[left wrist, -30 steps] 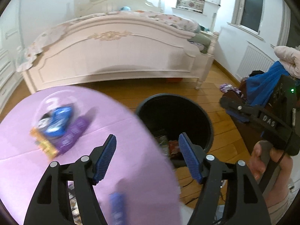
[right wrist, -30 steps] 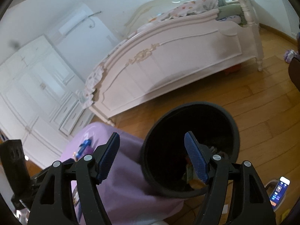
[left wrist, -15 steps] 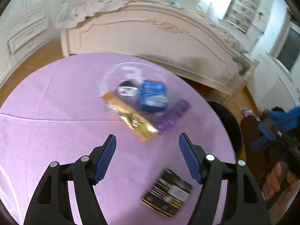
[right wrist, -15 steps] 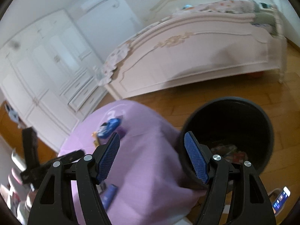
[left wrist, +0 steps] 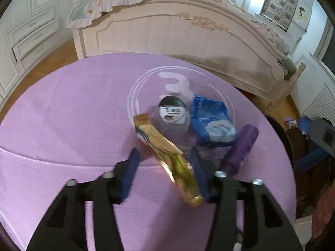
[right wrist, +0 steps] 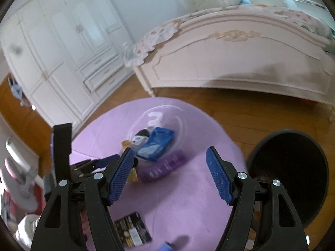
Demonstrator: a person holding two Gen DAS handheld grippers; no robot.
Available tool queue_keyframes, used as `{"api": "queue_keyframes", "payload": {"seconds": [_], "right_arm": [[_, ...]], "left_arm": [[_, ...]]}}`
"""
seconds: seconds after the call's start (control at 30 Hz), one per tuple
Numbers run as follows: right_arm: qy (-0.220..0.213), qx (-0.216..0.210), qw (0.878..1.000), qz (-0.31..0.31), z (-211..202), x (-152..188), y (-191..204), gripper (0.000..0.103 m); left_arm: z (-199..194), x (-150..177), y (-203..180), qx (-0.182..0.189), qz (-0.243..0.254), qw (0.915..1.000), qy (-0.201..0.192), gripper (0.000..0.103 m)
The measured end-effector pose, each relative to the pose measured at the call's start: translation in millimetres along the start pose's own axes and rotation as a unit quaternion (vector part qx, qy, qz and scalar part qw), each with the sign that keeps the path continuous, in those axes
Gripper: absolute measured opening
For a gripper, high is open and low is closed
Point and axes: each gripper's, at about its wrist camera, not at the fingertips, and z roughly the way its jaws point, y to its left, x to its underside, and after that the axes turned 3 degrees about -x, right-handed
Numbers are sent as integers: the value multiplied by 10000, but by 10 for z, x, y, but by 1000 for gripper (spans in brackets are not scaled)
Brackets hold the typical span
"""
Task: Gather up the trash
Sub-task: 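Grasp the gold wrapper with the left gripper while the right grasps the blue wipes packet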
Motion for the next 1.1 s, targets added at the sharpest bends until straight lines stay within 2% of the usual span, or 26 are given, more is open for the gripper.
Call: {"api": "queue_keyframes", "payload": {"seconds": [0.17, 0.43, 0.5, 0.53, 0.57, 0.63, 0.67, 0.87, 0.97, 1.1], "right_arm": [[480, 32, 9985, -245, 529, -141, 229, 71], [1260, 513, 9884, -681, 1143, -138, 376, 70], [1351, 637, 9846, -913, 1224, -88, 445, 59], [1360, 698, 9829, -1023, 1254, -69, 475, 48], [1308, 788, 9816, -1147, 1263, -54, 506, 36], [1263, 735, 9827, -1139, 1239, -26, 514, 33], [1186, 641, 9851, -1069, 1196, -19, 500, 30], [642, 270, 9946, -773, 782, 29, 444, 29], [296, -64, 9980, -552, 421, 89, 422, 29], [-145, -264, 9989, -355, -43, 189, 392, 29]], "left_arm": [[-67, 61, 267, 60, 59, 10000, 23, 25], [-161, 153, 493, 237, 151, 9996, -22, 19], [-169, 165, 544, 326, 65, 9994, -50, 17], [-176, 174, 564, 375, 11, 9993, -61, 17], [-188, 188, 597, 397, -41, 9992, -80, 16], [-213, 197, 621, 421, -97, 9990, -123, 14], [-242, 208, 642, 461, -139, 9987, -155, 9], [-471, 238, 648, 501, -182, 9978, -393, 9], [-613, 249, 578, 560, -132, 9971, -501, 9], [-828, 248, 417, 711, -28, 9951, -688, 9]]}}
